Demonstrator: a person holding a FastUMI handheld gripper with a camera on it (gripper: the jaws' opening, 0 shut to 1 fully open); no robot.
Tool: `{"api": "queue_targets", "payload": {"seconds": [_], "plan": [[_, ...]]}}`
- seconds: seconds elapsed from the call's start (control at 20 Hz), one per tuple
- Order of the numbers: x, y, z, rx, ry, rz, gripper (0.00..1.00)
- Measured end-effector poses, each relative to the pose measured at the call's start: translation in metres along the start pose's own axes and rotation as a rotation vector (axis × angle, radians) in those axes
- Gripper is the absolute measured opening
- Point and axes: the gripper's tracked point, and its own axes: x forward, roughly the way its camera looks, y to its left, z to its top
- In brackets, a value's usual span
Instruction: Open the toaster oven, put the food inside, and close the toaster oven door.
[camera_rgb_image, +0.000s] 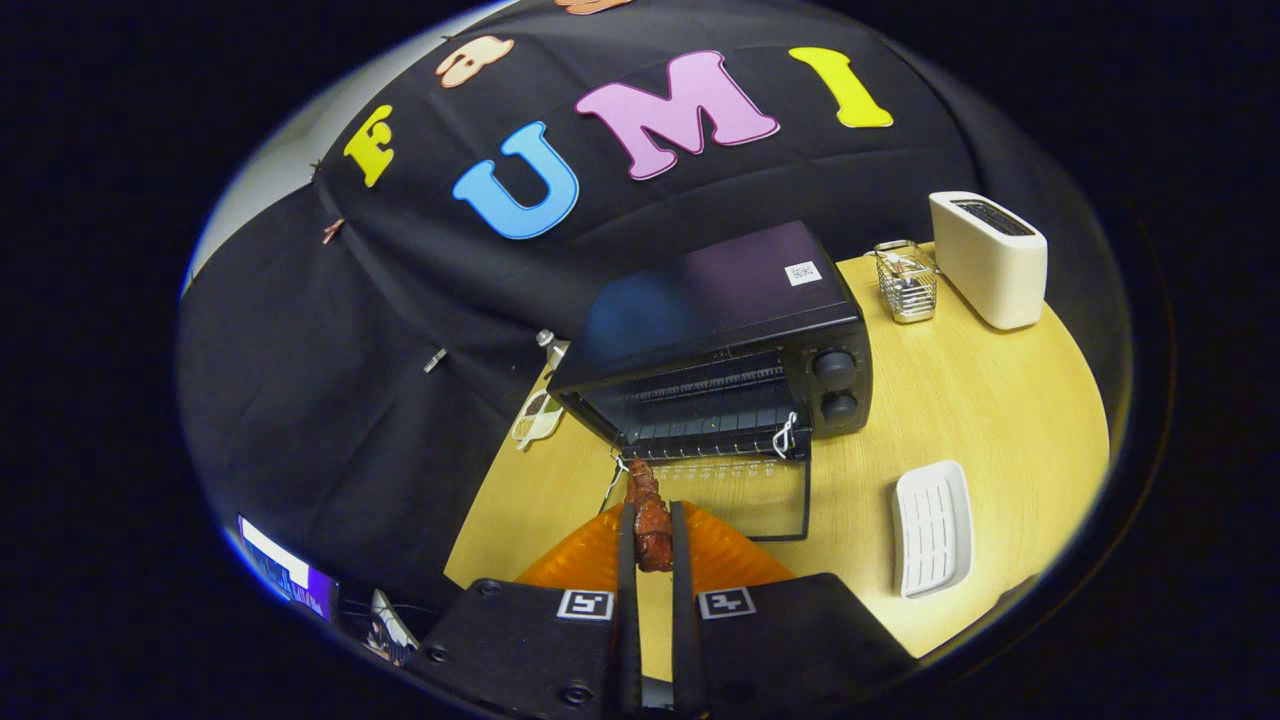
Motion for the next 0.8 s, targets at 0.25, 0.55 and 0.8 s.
{"api": "queue_targets", "payload": {"seconds": [0.25, 0.55, 0.8], "plan": [[0.037, 0.007, 0.006, 0.062, -0.049, -0.051, 0.16], [0.083, 0.004, 0.007, 0.101, -0.086, -0.089, 0.16], [0.122, -0.01, 0.009, 0.221, -0.134, -0.094, 0.16]]}}
